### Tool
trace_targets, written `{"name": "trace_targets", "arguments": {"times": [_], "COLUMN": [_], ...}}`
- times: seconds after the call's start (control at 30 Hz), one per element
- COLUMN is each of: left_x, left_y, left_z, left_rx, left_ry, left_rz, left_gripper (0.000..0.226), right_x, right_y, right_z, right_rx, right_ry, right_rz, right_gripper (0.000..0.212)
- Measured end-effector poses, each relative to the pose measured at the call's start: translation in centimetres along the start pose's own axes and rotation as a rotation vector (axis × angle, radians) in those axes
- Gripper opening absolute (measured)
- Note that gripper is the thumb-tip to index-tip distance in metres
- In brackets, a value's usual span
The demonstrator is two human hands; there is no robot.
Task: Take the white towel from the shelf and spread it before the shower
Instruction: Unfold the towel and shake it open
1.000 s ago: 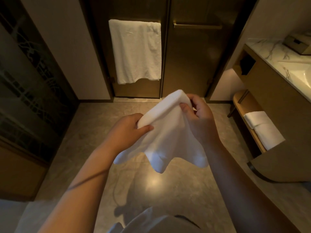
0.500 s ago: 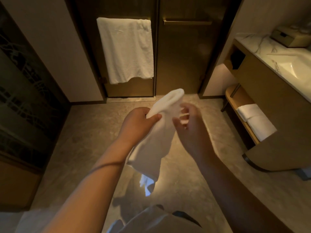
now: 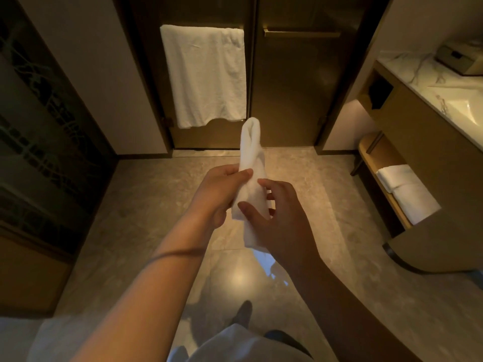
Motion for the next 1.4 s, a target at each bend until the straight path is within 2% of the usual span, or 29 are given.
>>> {"name": "trace_targets", "arguments": {"times": [0.07, 0.2, 0.27, 0.33, 0.4, 0.57, 0.63, 0.77, 0.93, 1.1, 1.23, 1.4], "left_x": [0.1, 0.4, 0.6, 0.5, 0.3, -0.7, -1.0, -2.5, -5.4, -7.4, -7.7, -10.4], "left_y": [0.2, 0.6, 0.9, 1.2, 1.3, 1.4, 1.6, 1.6, 2.0, 1.5, 1.1, 1.2], "left_z": [-0.1, 0.0, 0.0, -0.2, -0.4, -1.3, -1.7, -3.1, -5.3, -5.3, -3.9, -3.2], "left_rx": [0.01, 0.0, 0.01, 0.038, 0.07, 0.155, 0.197, 0.27, 0.324, 0.343, 0.335, 0.362], "left_ry": [0.02, 0.098, 0.083, 0.014, -0.03, -0.135, -0.159, -0.209, -0.432, -0.631, -0.841, -0.883], "left_rz": [0.018, 0.057, 0.065, 0.048, 0.047, 0.022, -0.008, -0.082, -0.176, -0.228, -0.259, -0.348], "left_gripper": [0.012, 0.017, 0.02, 0.04, 0.051, 0.05, 0.049, 0.046, 0.039, 0.037, 0.038, 0.036], "right_x": [0.3, 0.8, 1.0, 0.9, 0.9, 1.1, 0.7, -0.8, -4.6, -7.5, -9.3, -11.6], "right_y": [0.0, -0.2, -0.5, -0.7, -1.0, -1.6, -1.8, -2.5, -3.0, -3.8, -3.8, -3.8], "right_z": [0.1, 0.2, 0.0, -0.4, -0.7, -1.0, -0.8, 0.5, 2.2, -0.4, -2.5, -5.2], "right_rx": [0.007, -0.01, -0.017, -0.004, 0.008, 0.051, 0.035, -0.061, -0.19, -0.007, 0.104, 0.146], "right_ry": [-0.009, -0.007, -0.021, -0.077, -0.16, -0.254, -0.238, -0.188, 0.119, 0.165, 0.243, 0.281], "right_rz": [0.003, 0.043, 0.089, 0.136, 0.177, 0.2, 0.147, 0.063, -0.064, -0.108, -0.141, -0.206], "right_gripper": [0.075, 0.079, 0.072, 0.065, 0.059, 0.026, 0.02, 0.022, 0.024, 0.02, 0.026, 0.026]}}
Point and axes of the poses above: each hand's wrist, its own y-axis away from the middle knuckle, its own x-axis out of the palm, z = x × y, the point moved 10 cm from there along -y, towards the middle knuckle, and after that the axes turned 10 degrees about z, right-handed, at the moved point
